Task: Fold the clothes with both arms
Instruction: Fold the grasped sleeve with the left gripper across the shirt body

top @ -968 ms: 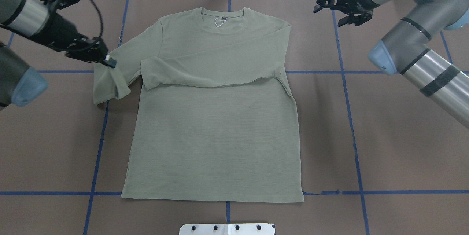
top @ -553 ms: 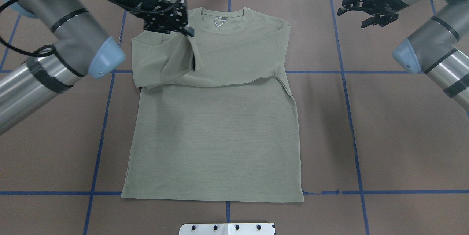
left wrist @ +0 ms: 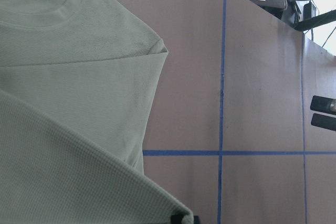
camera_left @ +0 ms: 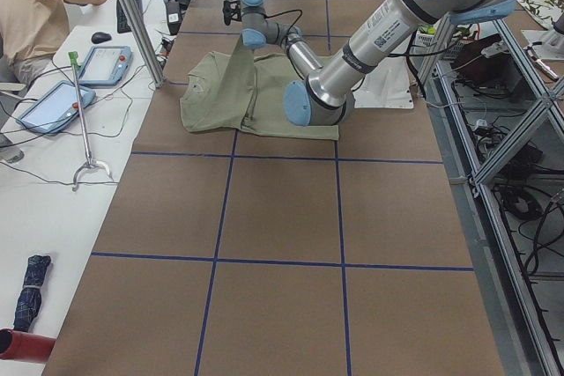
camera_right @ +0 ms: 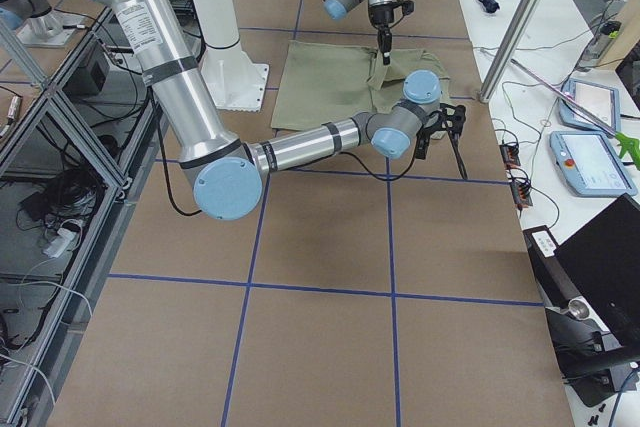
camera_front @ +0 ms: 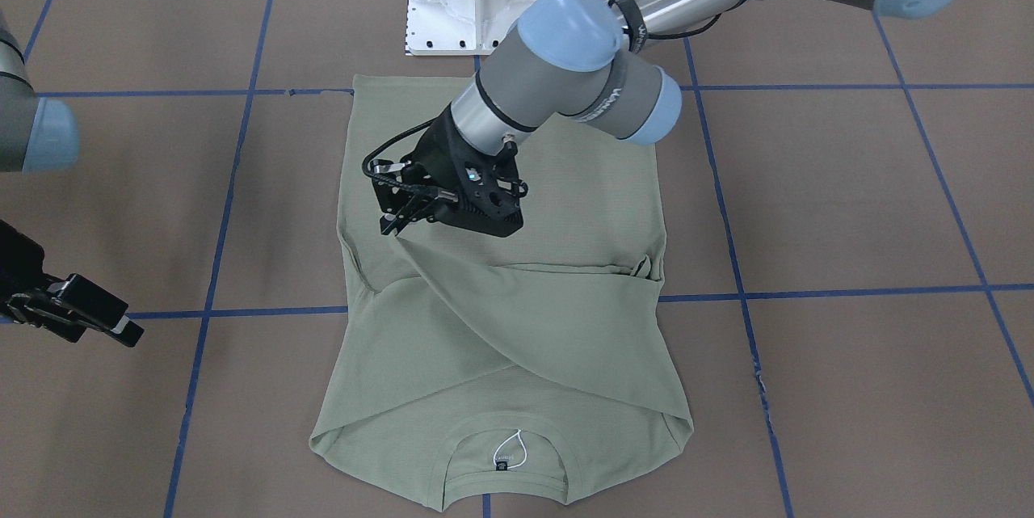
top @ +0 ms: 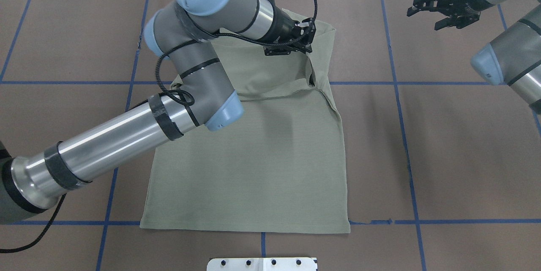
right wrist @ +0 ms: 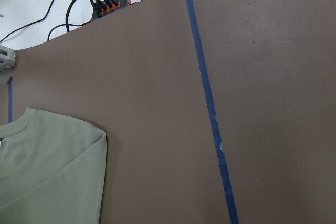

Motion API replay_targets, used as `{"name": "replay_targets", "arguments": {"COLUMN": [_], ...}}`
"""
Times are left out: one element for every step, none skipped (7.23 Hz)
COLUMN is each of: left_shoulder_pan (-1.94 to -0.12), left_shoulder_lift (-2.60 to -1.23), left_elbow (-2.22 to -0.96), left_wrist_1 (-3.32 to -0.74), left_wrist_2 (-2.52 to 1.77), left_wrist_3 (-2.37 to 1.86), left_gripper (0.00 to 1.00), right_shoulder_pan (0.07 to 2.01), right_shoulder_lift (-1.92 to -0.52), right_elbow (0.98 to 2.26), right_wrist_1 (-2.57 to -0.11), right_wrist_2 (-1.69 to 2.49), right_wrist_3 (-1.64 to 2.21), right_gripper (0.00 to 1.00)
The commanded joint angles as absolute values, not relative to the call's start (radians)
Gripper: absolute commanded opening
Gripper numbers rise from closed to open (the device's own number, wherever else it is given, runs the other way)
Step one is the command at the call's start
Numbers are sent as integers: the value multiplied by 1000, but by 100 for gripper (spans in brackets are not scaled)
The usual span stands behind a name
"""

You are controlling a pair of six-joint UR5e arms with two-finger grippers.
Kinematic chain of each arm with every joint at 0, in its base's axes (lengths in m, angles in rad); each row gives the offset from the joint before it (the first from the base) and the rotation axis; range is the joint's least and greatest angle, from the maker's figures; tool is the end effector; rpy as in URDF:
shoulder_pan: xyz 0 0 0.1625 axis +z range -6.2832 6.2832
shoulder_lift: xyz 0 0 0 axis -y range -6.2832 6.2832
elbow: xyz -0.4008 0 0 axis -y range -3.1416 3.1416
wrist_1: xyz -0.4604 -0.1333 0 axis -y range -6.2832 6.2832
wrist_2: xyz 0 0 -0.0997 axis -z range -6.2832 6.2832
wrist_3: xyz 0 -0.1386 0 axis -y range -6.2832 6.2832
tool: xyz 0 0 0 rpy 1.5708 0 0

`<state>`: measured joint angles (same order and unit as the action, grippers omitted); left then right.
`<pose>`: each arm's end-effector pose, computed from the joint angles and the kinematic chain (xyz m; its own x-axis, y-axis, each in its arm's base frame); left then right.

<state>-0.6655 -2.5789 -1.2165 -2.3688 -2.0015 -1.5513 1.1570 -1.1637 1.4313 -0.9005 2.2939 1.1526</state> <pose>0.6152 -0.5788 0.0122 0.0979 -0.0544 -0.9937 0.2331 0.9720 -0.0302 -0.2617 -0.6993 0.3899 0.4090 0.1741 0.8958 -0.3347 0.9418 -0.0302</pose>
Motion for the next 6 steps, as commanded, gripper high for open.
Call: {"name": "replay_targets", "arguments": {"left_shoulder_pan": [-621,-617,-605,-595,-594,-588], "left_shoulder_lift": [-2605,-2606,-2623,-2664,-2690,-2689], "left_elbow": [-1149,-1141,-1082,-986,-953,-954], "left_wrist_1": [-2410,-2416,-2471,-2537,-2539,-2539], "left_wrist_2": [-1927,-1918,-1869,-1823,-1818,-1816], "left_wrist_3": [-1562,-1563,-1563,-1566,-1566,-1566], "left_gripper": [0,0,0,8,44,83], "right_shoulder_pan": [1173,1173,1173,1172,1172,1172], "right_shoulder_lift": [-1177,-1178,-1178,-1178,-1178,-1180], "right_elbow": [1433,1433,1434,1434,1436,1446], "right_wrist_1": [-900,-900,-899,-899,-899,-900], "right_wrist_2": [2295,2290,2289,2289,2287,2286], "right_wrist_3": [1134,1131,1131,1131,1132,1140], "right_gripper": [100,99,100,100,100,100]}}
